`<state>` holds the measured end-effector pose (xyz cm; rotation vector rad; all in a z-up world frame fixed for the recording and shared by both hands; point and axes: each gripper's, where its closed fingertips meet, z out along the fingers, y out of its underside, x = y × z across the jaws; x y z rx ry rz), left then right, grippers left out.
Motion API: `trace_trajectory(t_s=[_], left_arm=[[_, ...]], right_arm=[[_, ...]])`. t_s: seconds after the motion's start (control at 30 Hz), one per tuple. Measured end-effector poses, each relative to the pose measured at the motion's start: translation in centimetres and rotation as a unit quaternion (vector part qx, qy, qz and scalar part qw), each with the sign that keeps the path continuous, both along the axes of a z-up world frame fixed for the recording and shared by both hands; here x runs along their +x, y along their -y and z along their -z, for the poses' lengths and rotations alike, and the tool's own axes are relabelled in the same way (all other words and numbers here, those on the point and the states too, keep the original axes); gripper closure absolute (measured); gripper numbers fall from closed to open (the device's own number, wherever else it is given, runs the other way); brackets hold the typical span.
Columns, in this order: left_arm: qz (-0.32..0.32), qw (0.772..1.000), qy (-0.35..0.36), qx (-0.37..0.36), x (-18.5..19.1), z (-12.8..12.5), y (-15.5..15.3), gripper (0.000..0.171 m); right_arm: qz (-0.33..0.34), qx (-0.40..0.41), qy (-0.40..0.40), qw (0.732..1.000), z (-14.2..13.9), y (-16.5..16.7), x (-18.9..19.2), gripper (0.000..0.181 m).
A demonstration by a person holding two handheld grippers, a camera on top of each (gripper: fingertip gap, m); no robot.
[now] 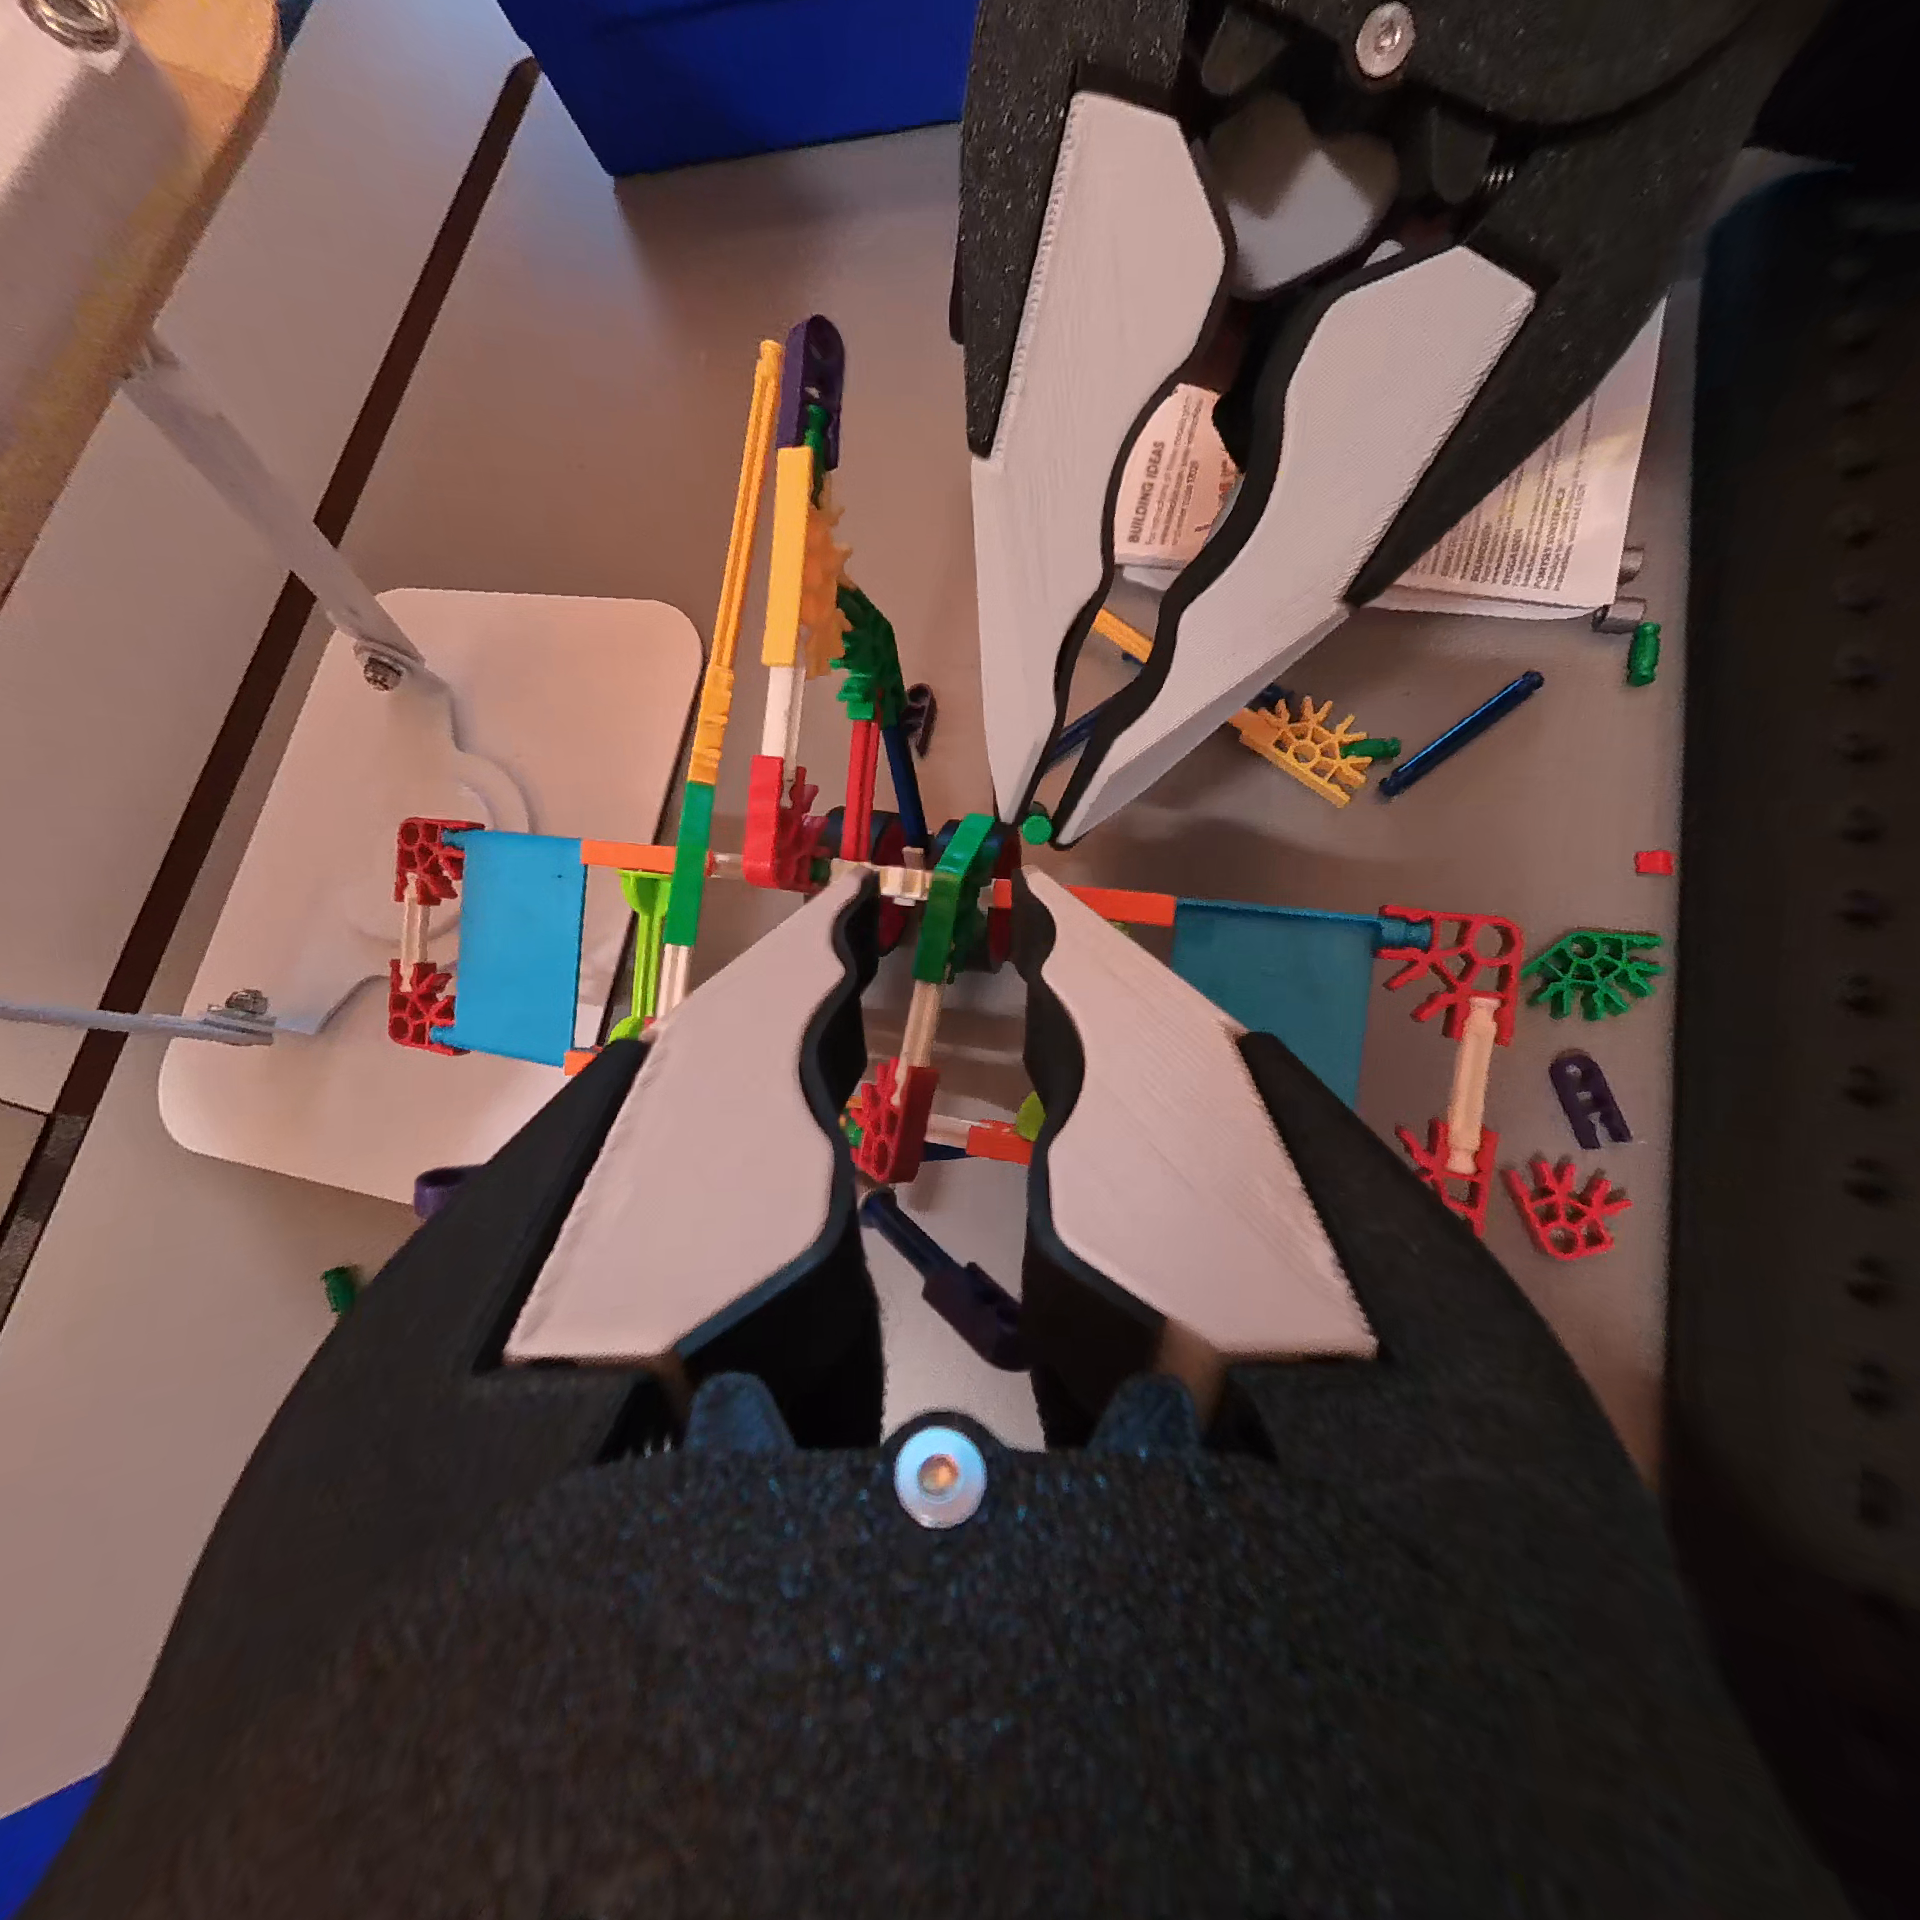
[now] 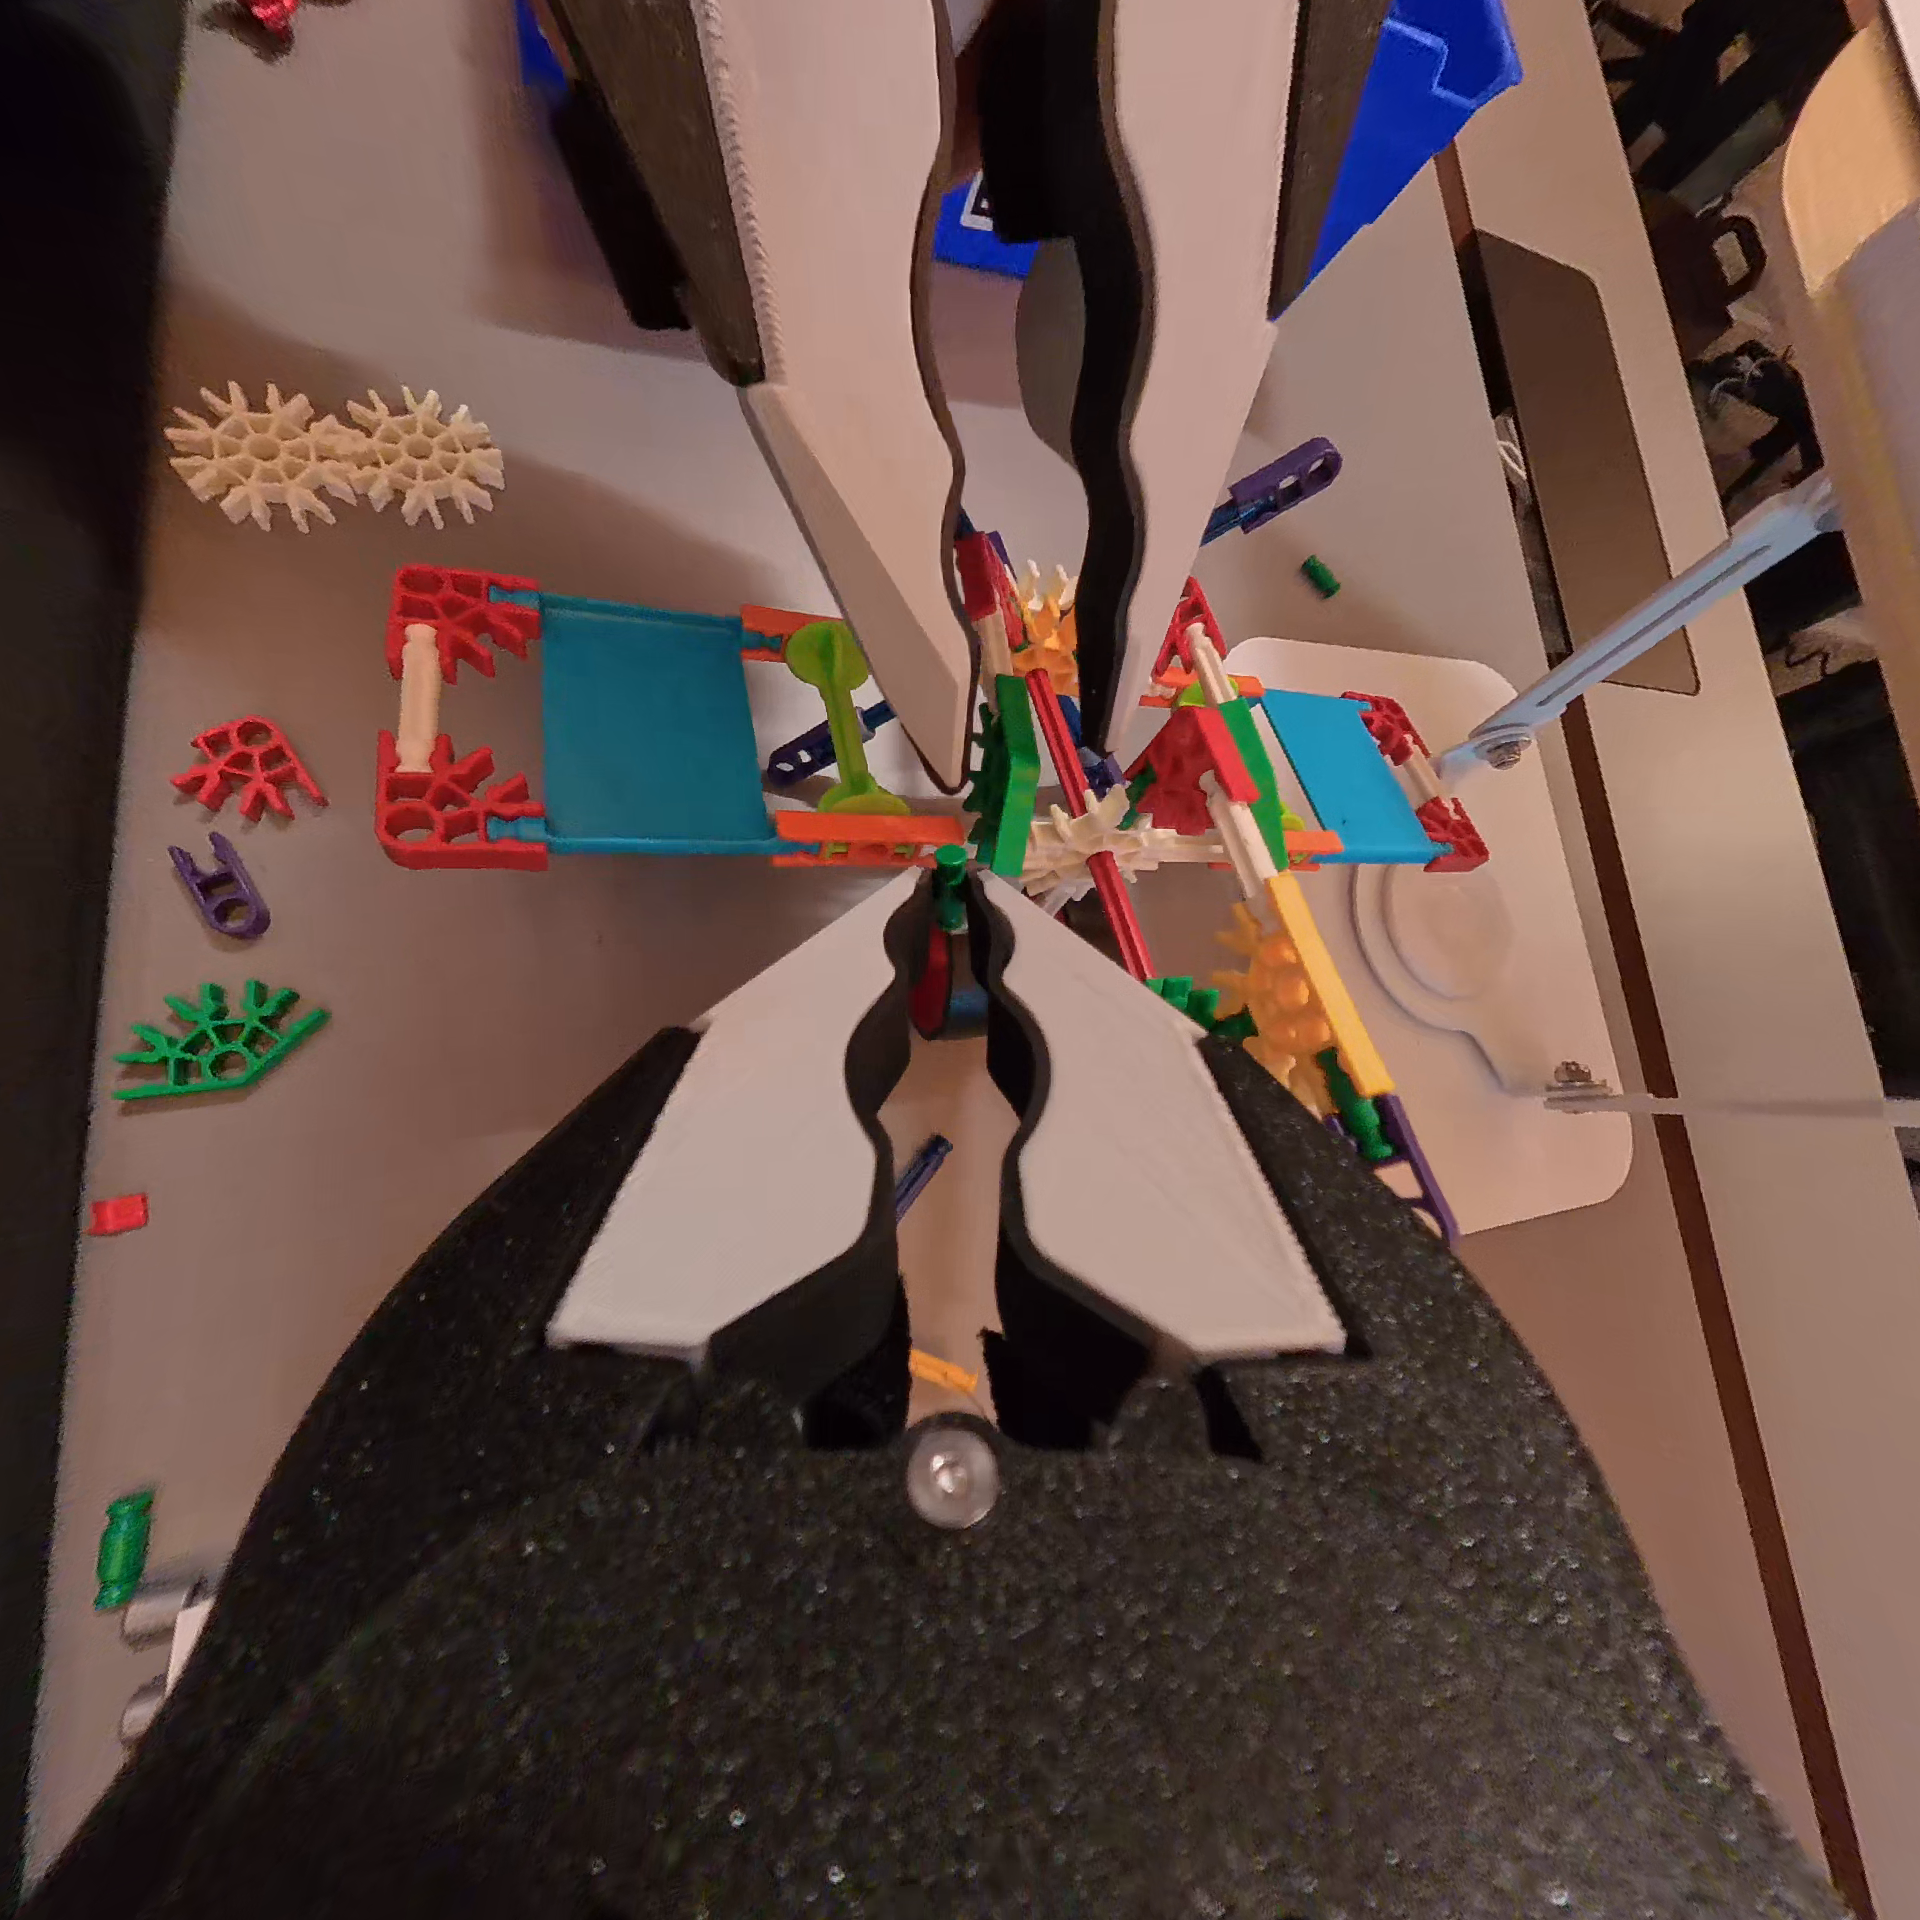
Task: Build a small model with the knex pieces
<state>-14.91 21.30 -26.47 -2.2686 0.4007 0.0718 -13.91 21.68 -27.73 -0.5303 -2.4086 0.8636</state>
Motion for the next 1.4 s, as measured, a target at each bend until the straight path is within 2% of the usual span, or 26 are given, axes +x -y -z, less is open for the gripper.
trace_trajectory(t_s=[0.17,0.3,0.43,0.63,0.8,0.97,1.2,1.33,1.4], left_arm=[[0.003,1.000,-0.003,-0.028,0.0,1.5,-0.3,0.157],[0.002,1.000,0.003,-0.029,0.1,1.7,-0.6,0.165],[-0.012,0.999,0.024,-0.027,0.1,1.8,-1.2,0.166],[-0.038,0.997,0.065,-0.017,0.1,1.6,-2.4,0.166],[-0.059,0.993,0.097,-0.004,0.3,1.3,-3.4,0.166],[-0.069,0.990,0.119,0.010,0.5,1.1,-4.1,0.166],[-0.091,0.986,0.141,0.024,0.5,1.0,-5.0,0.166],[-0.100,0.984,0.147,0.026,0.4,1.0,-5.2,0.166],[-0.099,0.986,0.135,0.022,0.4,1.0,-5.1,0.166]], right_arm=[[0.011,0.002,0.010,1.000,0.3,0.1,-0.2,0.176],[0.031,0.005,0.016,0.999,0.5,-0.2,-0.4,0.176],[0.053,0.007,0.006,0.999,0.5,-0.8,-0.6,0.176],[0.104,0.056,-0.074,0.990,0.4,-2.1,-0.9,0.176],[0.143,0.123,-0.164,0.968,0.1,-3.3,-0.9,0.176],[0.176,0.144,-0.228,0.947,-0.3,-4.5,-1.1,0.176],[0.212,0.151,-0.251,0.932,-0.4,-5.5,-1.4,0.176],[0.200,0.157,-0.253,0.933,-0.5,-5.7,-1.1,0.175],[0.178,0.161,-0.226,0.944,0.1,-5.9,-0.4,0.176]])
